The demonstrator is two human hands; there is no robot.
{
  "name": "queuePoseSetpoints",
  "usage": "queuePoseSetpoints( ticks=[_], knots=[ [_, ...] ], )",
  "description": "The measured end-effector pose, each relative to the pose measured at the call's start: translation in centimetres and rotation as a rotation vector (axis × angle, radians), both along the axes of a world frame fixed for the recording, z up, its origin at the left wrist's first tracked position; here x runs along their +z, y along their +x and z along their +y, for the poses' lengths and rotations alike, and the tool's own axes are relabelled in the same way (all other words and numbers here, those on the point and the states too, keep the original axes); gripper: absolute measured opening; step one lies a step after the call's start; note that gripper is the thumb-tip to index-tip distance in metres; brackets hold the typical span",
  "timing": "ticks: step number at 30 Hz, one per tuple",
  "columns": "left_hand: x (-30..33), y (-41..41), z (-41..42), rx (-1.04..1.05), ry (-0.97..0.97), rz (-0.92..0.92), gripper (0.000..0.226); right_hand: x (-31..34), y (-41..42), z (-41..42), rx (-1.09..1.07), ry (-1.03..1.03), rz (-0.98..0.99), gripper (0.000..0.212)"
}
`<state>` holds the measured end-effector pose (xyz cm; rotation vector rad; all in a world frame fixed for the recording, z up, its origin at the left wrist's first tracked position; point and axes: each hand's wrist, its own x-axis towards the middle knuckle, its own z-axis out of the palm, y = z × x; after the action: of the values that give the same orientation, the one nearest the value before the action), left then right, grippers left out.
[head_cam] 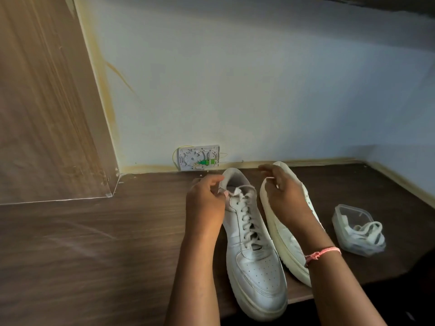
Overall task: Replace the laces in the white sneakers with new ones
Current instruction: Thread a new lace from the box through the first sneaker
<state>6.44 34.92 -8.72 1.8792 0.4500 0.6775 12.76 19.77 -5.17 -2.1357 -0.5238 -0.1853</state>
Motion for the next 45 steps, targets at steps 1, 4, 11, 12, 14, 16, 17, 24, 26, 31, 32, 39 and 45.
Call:
queuePoseSetpoints(
  ticks=[1, 4, 11, 12, 14, 16, 17, 24, 26, 31, 32, 39, 45],
  knots=[
    [-0.2, 0.1, 0.0, -0.007, 0.001, 0.011, 0.030, -0.7, -0.3, -0.1, 0.050, 0.040, 0.072, 0.038],
    [-0.2, 0.1, -0.2, -0.032, 0.010, -0.002, 0.023, -2.7, -1.7, 0.3, 0.185, 0.124, 0.108, 0.041],
    [0.2, 0.4, -1.1, -0.109, 0.135, 0.007, 0.031, -3.3, -2.3, 1.7, 0.247, 0.097, -0.116, 0.057],
    [0.2, 0.4, -1.1, -0.116, 0.149, 0.014, 0.037, -3.3, -2.4, 1.8, 0.281, 0.105, -0.108, 0.063],
    [0.6, 0.3, -1.2, -0.085, 0.138, 0.014, 0.046, -3.4, -2.4, 1.8, 0.320, 0.187, -0.097, 0.069],
    [1.0, 0.0, -1.3, -0.023, 0.134, -0.022, 0.045, -3.1, -2.4, 1.7, 0.279, 0.324, -0.095, 0.070],
    [1.0, 0.0, -1.2, -0.016, 0.138, -0.041, 0.038, -3.0, -2.4, 1.7, 0.228, 0.382, -0.104, 0.069],
    [0.5, 0.0, -1.7, -0.142, 0.194, 0.110, 0.021, -3.9, -1.3, 2.3, 0.055, 0.204, 0.034, 0.041],
    [0.3, 0.3, -1.8, -0.173, 0.251, 0.157, 0.026, -4.0, -1.6, 2.8, 0.063, 0.159, -0.044, 0.041],
    [0.2, 0.5, -1.5, -0.017, 0.214, 0.000, 0.014, -3.9, -1.8, 2.6, 0.123, 0.075, -0.216, 0.038],
    [0.2, 0.6, -1.4, 0.018, 0.193, -0.050, 0.014, -3.9, -1.9, 2.7, 0.164, 0.038, -0.238, 0.040],
    [-0.3, 0.8, -1.8, -0.174, 0.179, 0.106, 0.036, -4.2, -1.6, 3.0, 0.208, 0.163, -0.179, 0.055],
    [0.0, 0.6, -2.0, -0.183, 0.189, 0.138, 0.033, -3.9, -1.3, 2.3, 0.195, 0.276, -0.019, 0.056]
  ],
)
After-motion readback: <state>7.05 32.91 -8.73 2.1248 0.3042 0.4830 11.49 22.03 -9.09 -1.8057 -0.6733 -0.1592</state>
